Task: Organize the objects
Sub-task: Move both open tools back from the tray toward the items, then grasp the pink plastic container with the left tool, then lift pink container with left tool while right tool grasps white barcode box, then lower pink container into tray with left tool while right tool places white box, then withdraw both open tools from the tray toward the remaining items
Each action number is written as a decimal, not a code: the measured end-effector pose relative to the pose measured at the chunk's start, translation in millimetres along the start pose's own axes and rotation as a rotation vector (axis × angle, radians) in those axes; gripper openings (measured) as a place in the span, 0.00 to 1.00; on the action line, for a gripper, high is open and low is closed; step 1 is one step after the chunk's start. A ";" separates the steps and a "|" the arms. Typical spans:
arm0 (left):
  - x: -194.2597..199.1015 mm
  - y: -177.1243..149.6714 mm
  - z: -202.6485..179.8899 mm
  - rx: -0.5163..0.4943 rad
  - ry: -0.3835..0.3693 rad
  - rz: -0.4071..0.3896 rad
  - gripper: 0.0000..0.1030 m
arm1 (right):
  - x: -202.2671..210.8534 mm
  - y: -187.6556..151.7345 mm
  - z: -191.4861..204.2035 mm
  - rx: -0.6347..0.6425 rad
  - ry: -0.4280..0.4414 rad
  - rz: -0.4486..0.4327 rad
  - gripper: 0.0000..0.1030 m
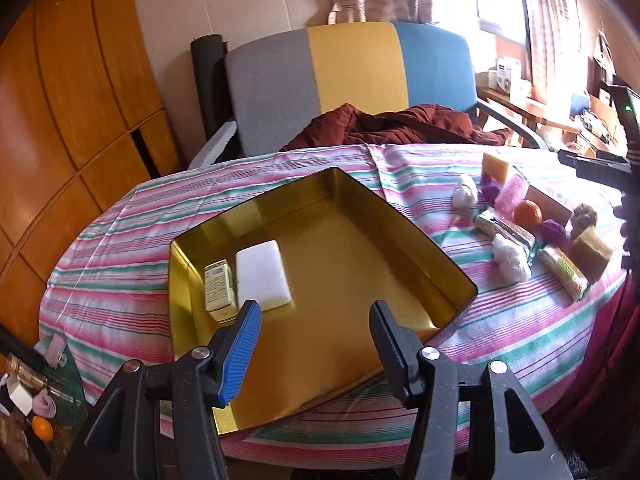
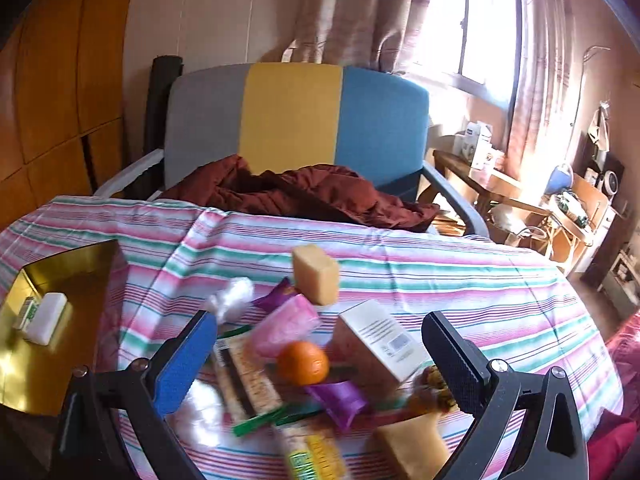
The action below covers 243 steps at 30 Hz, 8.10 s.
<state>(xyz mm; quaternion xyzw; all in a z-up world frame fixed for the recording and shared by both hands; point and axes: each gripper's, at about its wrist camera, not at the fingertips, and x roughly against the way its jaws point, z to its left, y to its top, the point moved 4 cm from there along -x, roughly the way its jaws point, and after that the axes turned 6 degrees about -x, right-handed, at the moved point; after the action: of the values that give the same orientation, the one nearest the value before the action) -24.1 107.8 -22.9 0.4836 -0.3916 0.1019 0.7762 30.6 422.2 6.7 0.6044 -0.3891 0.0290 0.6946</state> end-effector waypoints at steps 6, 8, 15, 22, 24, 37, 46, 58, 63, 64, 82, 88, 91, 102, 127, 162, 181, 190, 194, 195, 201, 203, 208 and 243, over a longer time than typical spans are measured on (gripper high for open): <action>0.6 11.1 -23.2 -0.064 -0.010 -0.010 0.56 | -24.0 0.8 -52.3 -0.058 -0.075 0.001 1.00; 1.2 14.8 -30.6 -0.086 -0.011 -0.018 0.56 | -31.5 -4.7 -66.2 -0.115 -0.069 0.027 1.00; -3.4 24.3 -57.6 -0.155 -0.036 -0.017 0.56 | -39.8 -11.8 -79.4 -0.225 -0.028 0.089 1.00; -10.5 32.9 -78.8 -0.198 -0.075 -0.016 0.56 | -39.2 -12.2 -83.0 -0.262 -0.010 0.091 1.00; -14.5 34.8 -84.7 -0.203 -0.101 -0.007 0.56 | -39.0 -12.3 -83.4 -0.263 -0.010 0.092 1.00; -52.8 67.4 -117.5 -0.145 -0.335 0.096 0.56 | -43.3 -12.9 -84.3 -0.274 -0.001 0.111 1.00; -85.7 107.5 -158.0 -0.146 -0.437 0.121 0.55 | -42.3 -12.2 -103.1 -0.358 -0.032 0.104 1.00; -168.3 153.3 -209.5 0.289 -0.737 0.397 0.69 | -46.9 -18.9 -133.9 -0.520 -0.021 0.141 1.00; -193.1 161.5 -219.5 0.391 -0.742 0.443 0.79 | -50.9 -19.4 -129.7 -0.517 0.005 0.156 1.00; -196.9 162.6 -222.6 0.394 -0.735 0.448 0.80 | -50.9 -19.6 -129.8 -0.520 0.011 0.156 1.00; -199.7 165.2 -228.2 0.246 -0.628 0.418 0.84 | -51.3 -22.7 -142.0 -0.602 0.042 0.163 1.00; -205.0 168.3 -252.3 0.081 -0.578 0.385 0.65 | -53.1 -24.5 -140.8 -0.594 0.036 0.174 1.00; -214.8 165.5 -247.5 0.073 -0.581 0.391 0.39 | -53.7 -24.9 -140.2 -0.588 0.030 0.177 1.00; -164.1 164.0 -209.2 0.081 -0.650 0.230 0.35 | -57.2 -24.3 -139.9 -0.565 0.012 0.177 1.00; -51.6 97.1 -114.8 0.053 -0.586 0.010 0.35 | -89.5 -32.5 -75.7 -0.144 -0.096 0.267 1.00; -25.3 10.3 20.8 0.283 -0.411 0.044 0.35 | -113.7 -22.7 -76.8 -0.123 -0.089 0.260 0.50; -37.7 -63.7 85.9 0.329 -0.221 0.174 0.35 | 8.6 34.0 26.6 -0.091 0.295 0.047 0.50; -36.8 -77.2 105.0 0.365 -0.181 0.187 0.41 | 16.1 -9.2 175.3 0.070 0.553 0.196 0.50; -34.9 -79.7 112.8 0.393 -0.180 0.176 0.42 | 15.5 -34.1 228.9 0.089 0.686 0.306 0.51; -34.3 -80.1 114.4 0.397 -0.179 0.171 0.42 | 16.1 -41.3 241.1 0.095 0.719 0.336 0.51; -26.8 -73.3 120.3 0.422 -0.159 0.119 0.42 | 19.7 -78.2 282.4 0.152 0.780 0.438 0.60; -24.3 -67.9 120.5 0.423 -0.132 0.102 0.42 | 21.5 -84.1 284.3 0.171 0.756 0.442 0.71; -16.5 -47.4 111.9 0.385 -0.085 0.054 0.43 | 36.9 -82.2 277.2 0.237 0.669 0.343 0.94; -5.2 0.5 7.6 0.131 -0.137 0.021 0.52 | 46.2 -46.1 131.6 0.100 0.261 0.076 1.00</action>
<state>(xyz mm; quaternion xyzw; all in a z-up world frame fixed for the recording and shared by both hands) -31.7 102.9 -24.5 0.5349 -0.4413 0.1022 0.7132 19.7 276.5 -8.8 0.6141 -0.3160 0.1527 0.7069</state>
